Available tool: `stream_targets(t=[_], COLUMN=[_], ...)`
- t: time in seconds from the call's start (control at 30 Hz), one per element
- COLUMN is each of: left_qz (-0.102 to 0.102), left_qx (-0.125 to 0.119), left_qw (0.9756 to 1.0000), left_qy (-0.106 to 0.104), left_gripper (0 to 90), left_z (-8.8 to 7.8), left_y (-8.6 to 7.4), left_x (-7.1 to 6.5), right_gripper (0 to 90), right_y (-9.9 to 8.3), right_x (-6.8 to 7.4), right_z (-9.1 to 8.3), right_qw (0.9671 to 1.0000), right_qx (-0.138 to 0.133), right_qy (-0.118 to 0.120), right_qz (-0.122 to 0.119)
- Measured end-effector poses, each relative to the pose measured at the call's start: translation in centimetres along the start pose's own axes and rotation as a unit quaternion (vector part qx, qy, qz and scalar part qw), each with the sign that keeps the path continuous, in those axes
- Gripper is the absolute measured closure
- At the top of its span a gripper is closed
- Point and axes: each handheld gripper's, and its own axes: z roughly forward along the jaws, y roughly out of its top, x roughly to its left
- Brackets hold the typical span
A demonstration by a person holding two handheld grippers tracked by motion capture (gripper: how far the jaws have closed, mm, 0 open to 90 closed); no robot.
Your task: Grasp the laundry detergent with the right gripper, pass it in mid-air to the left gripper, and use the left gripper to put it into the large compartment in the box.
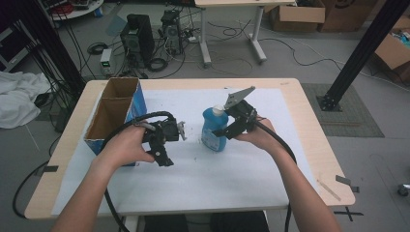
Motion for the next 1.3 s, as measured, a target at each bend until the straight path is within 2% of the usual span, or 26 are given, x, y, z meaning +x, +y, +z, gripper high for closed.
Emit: stream_targets(t=[0.13,0.47,0.67,0.83,0.9,0.93,1.0,1.3], left_qz=[0.001,-0.001,-0.002,-0.004,-0.004,-0.004,-0.003,-0.006], left_qx=[0.0,-0.003,-0.003,-0.004,-0.005,-0.005,-0.006,-0.007], left_qw=[1.0,1.0,1.0,1.0,1.0,1.0,1.0,0.9999], left_qy=[0.0,0.0,0.0,0.0,0.0,0.0,0.001,0.004], left_gripper=[15.6,15.5,15.6,15.6,15.6,15.6,15.6,15.6], left_z=[0.0,0.0,0.0,-0.1,-0.1,-0.1,-0.2,-0.4], left_y=[0.0,-0.1,-0.1,-0.2,-0.2,-0.2,-0.2,-0.3], left_x=[0.0,0.1,0.2,0.3,0.3,0.3,0.3,0.4], right_gripper=[20.0,26.8,36.8,38.0,42.7,43.7,44.1,45.6], right_y=[0.0,-0.2,-0.4,-0.5,-0.7,-0.8,-1.0,-1.0], right_x=[0.2,0.3,0.5,0.6,0.5,0.5,0.3,0.2], right_z=[0.5,1.2,1.5,1.5,1.5,1.3,1.2,1.1], right_qw=[1.0,0.9998,0.9996,0.9993,0.9991,0.9987,0.9989,0.9987], right_qx=[0.004,-0.005,-0.008,-0.012,-0.02,-0.023,-0.025,-0.03], right_qy=[-0.004,-0.019,-0.028,-0.035,-0.036,-0.045,-0.038,-0.033], right_qz=[-0.001,0.003,0.0,0.001,0.0,-0.006,-0.003,-0.025])
